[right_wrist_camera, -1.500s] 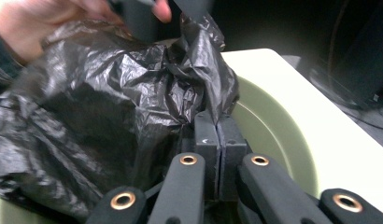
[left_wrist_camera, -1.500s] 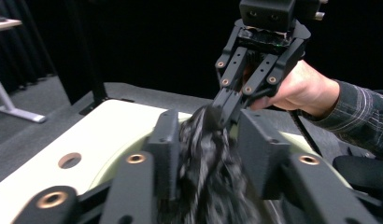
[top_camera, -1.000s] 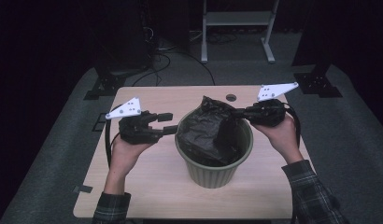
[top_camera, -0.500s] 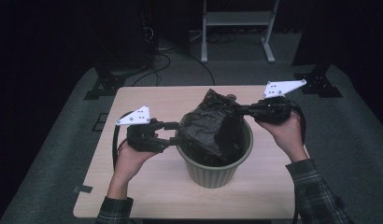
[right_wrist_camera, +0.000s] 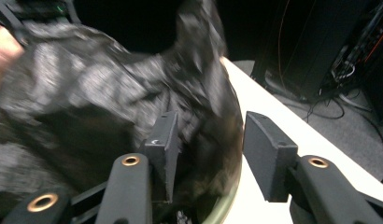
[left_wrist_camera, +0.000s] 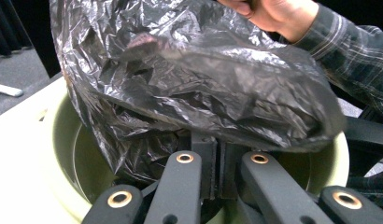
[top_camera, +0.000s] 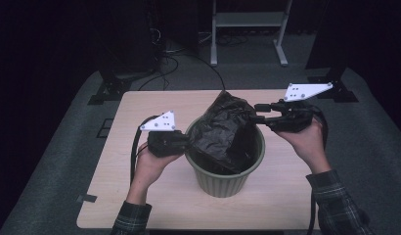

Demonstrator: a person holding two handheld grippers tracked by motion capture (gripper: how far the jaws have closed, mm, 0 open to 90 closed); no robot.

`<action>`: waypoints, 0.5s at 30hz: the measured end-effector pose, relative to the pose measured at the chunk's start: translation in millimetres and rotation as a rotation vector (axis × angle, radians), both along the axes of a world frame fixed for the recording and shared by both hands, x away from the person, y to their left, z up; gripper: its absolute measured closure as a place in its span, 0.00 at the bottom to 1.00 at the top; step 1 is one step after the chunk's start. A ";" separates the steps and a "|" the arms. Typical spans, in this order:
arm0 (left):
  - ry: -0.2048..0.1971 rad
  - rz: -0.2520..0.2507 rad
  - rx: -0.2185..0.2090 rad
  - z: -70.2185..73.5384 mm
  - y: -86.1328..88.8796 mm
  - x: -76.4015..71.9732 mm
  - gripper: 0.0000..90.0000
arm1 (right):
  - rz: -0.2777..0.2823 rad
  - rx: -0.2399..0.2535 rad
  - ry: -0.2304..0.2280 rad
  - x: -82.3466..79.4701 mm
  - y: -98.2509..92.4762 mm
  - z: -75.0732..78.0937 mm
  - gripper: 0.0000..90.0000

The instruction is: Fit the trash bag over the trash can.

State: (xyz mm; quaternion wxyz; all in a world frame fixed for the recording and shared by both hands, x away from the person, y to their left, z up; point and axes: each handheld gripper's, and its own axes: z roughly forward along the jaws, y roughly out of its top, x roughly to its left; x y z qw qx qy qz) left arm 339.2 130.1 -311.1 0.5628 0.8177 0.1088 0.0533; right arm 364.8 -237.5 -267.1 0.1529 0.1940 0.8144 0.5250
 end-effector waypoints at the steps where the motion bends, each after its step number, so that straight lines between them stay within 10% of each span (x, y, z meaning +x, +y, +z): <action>1: 0.000 -0.001 -0.001 0.1 -0.2 -0.1 0.98 | 0.005 0.004 -0.008 -3.3 -0.8 3.8 0.60; 15: 0.002 -0.013 -0.002 -0.1 -3.3 -1.8 0.98 | 0.173 -0.012 0.001 -20.2 58.3 14.2 0.54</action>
